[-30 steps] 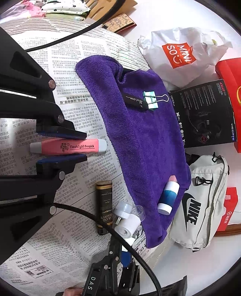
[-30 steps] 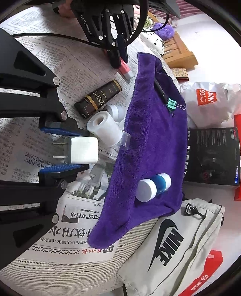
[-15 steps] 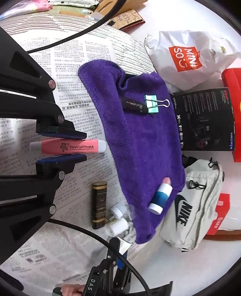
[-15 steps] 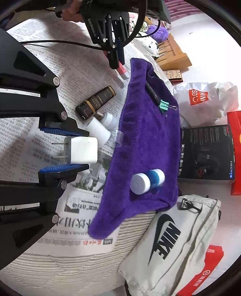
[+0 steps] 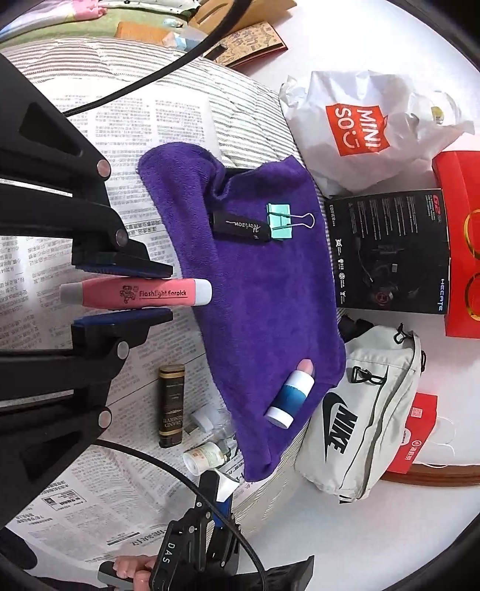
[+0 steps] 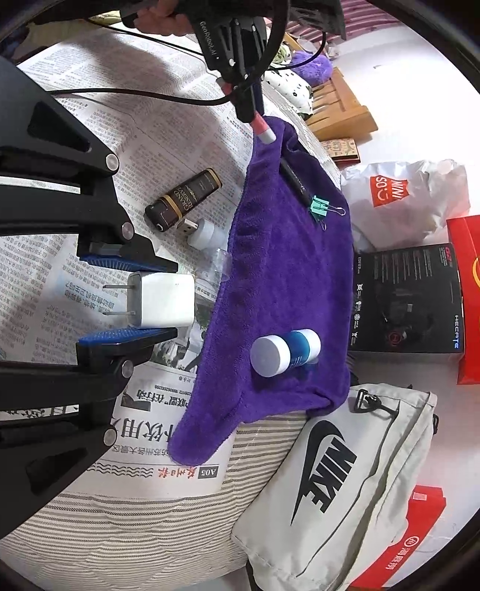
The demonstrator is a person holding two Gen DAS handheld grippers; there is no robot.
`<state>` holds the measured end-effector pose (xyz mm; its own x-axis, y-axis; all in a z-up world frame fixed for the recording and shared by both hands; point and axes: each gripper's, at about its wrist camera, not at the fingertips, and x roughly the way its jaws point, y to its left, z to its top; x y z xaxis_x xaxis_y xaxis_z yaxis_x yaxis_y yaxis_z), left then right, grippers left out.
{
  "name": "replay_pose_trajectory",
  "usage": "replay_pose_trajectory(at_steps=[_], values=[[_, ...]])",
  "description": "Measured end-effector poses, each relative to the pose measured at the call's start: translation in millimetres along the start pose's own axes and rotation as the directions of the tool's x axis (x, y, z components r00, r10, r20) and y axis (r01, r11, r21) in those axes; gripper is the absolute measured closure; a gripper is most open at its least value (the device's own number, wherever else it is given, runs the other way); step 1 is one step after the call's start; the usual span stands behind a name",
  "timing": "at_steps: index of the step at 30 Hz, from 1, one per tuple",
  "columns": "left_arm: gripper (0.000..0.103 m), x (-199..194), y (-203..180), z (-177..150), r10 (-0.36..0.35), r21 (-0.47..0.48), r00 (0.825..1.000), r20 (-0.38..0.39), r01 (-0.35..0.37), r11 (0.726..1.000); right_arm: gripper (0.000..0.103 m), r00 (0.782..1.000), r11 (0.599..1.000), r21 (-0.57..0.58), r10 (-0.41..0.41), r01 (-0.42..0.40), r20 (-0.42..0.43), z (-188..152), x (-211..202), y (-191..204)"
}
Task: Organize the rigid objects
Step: 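Carry the highlighter onto the towel with the left tool while the right carries the plug there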
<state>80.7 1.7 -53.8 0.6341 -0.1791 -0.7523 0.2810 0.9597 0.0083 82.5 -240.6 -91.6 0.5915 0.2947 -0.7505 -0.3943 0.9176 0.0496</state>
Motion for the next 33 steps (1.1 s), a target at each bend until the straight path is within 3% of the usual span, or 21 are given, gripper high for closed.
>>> replay_pose_trajectory(at_steps=[8,20,33], values=[[0.087,0,5,18,0.009,-0.002,1.0,0.028,-0.009,1.0,0.076,1.0,1.0,-0.023,0.007,-0.007,0.017,16,1,3],[0.087,21,27,42,0.015,-0.043,1.0,0.01,-0.015,0.999,0.076,0.998,1.0,0.002,0.026,-0.026,0.05,53,17,0],[0.087,66,37,72,-0.001,-0.057,1.0,-0.024,-0.001,0.998,0.076,1.0,0.999,0.012,0.029,-0.029,-0.01,93,69,-6]])
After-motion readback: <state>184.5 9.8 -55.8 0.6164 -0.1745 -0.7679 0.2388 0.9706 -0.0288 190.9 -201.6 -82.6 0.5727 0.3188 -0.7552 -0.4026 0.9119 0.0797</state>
